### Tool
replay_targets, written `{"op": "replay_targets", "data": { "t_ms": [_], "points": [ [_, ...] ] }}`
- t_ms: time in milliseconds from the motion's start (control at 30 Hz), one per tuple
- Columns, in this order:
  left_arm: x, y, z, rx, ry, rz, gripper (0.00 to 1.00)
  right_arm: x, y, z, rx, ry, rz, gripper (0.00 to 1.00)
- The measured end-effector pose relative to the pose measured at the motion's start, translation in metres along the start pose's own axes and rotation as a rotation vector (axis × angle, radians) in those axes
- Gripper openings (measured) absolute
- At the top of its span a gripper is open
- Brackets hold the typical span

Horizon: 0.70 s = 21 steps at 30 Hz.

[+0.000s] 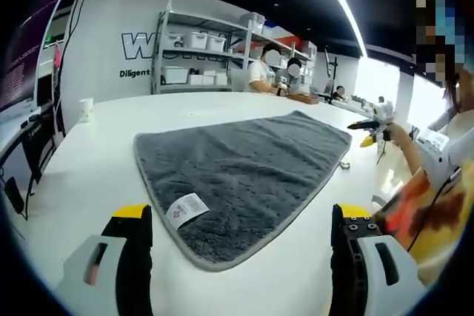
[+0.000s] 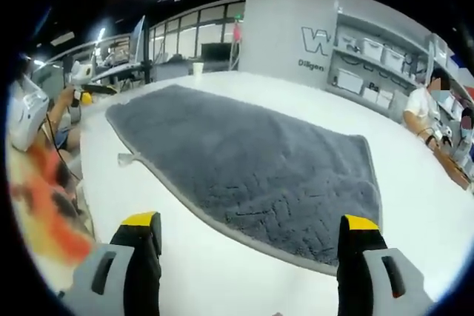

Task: Open the folded towel by lifting each exposed corner and separating the folded layers until the towel lies flat within the target outline without major curled edges

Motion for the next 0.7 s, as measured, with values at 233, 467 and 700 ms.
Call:
{"op": "replay_targets", "data": {
  "t_ms": [233,467,700],
  "points": [
    [0.0011,-0.0008,0.0006,0.004,0.006,0.004,0.99,0.0011,-0.0004,0.0006,0.008,-0.007,0.004,0.99],
    [0.0002,-0.0021,0.0003,0.002,0.007,0.008,0.99,0.0005,-0.0021,0.0009,0.002,-0.006,-0.001,0.99],
    [0.0027,-0.0040,-0.0030,0.014,0.004,0.018,0.99,0.0018,0.0007,-0.0054,0.046,-0.032,-0.007,0.99]
  ]
}}
Point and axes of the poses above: the point that each gripper's makers call its tool centre point, and the gripper's own axes: y roughly backward along the fingers, x roughly to its right, z roughly out of its underside, the point moved 3 cm from there along y, roughly backward along the fingers, and after that the axes turned 2 degrees about -x, right-handed, at the moved point
